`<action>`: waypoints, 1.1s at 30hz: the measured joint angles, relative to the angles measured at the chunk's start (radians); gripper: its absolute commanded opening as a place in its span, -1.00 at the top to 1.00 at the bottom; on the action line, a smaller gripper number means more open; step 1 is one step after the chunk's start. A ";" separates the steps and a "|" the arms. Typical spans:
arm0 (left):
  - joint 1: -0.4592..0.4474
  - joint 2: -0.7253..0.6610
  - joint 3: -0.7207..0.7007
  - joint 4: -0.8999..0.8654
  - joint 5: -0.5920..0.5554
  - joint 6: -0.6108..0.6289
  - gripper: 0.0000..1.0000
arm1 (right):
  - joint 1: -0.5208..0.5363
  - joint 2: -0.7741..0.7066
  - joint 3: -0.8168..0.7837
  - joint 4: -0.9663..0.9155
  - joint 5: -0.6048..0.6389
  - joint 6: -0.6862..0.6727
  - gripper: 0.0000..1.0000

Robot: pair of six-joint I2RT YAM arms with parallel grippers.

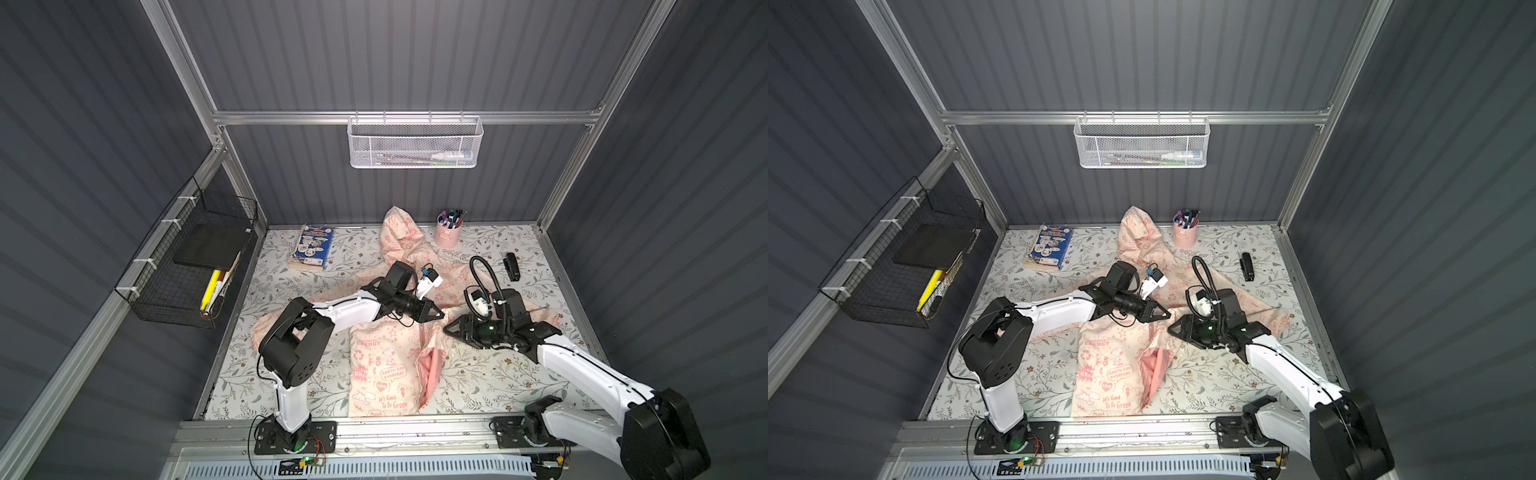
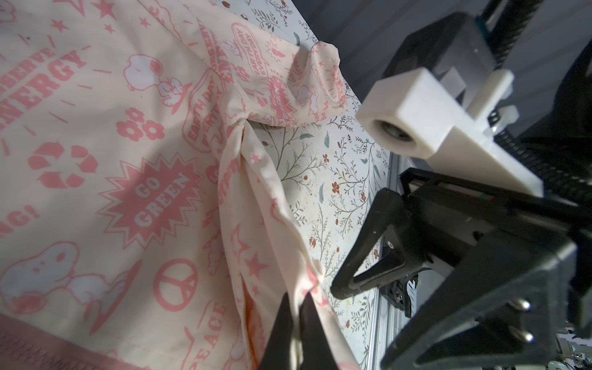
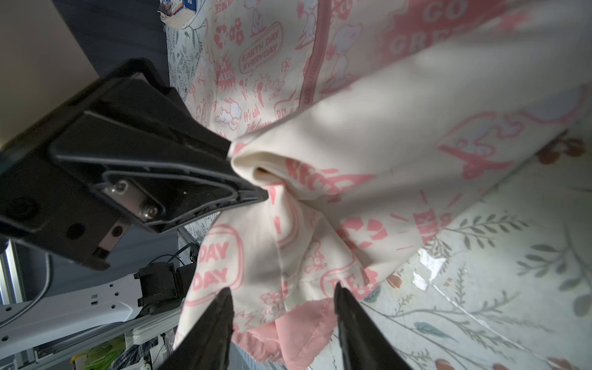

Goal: Unzip the jacket
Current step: Flatten out the jacket at the center of the board.

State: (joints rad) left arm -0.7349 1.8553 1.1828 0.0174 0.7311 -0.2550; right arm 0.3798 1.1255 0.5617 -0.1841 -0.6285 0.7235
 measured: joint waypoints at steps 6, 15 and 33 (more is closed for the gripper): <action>0.000 0.000 0.000 0.006 0.004 0.000 0.87 | 0.001 0.062 -0.018 0.104 -0.015 0.037 0.01; 0.000 0.002 0.000 0.006 0.011 0.000 0.88 | 0.004 0.124 -0.034 0.228 -0.054 0.082 0.50; 0.068 -0.126 -0.026 -0.027 -0.378 -0.111 -0.08 | 0.012 -0.114 0.027 -0.256 0.191 0.080 1.00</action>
State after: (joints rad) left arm -0.6670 1.7290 1.1568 -0.0101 0.3534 -0.3664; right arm 0.3916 1.0111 0.5892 -0.4397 -0.4377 0.8040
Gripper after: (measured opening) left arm 0.573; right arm 0.049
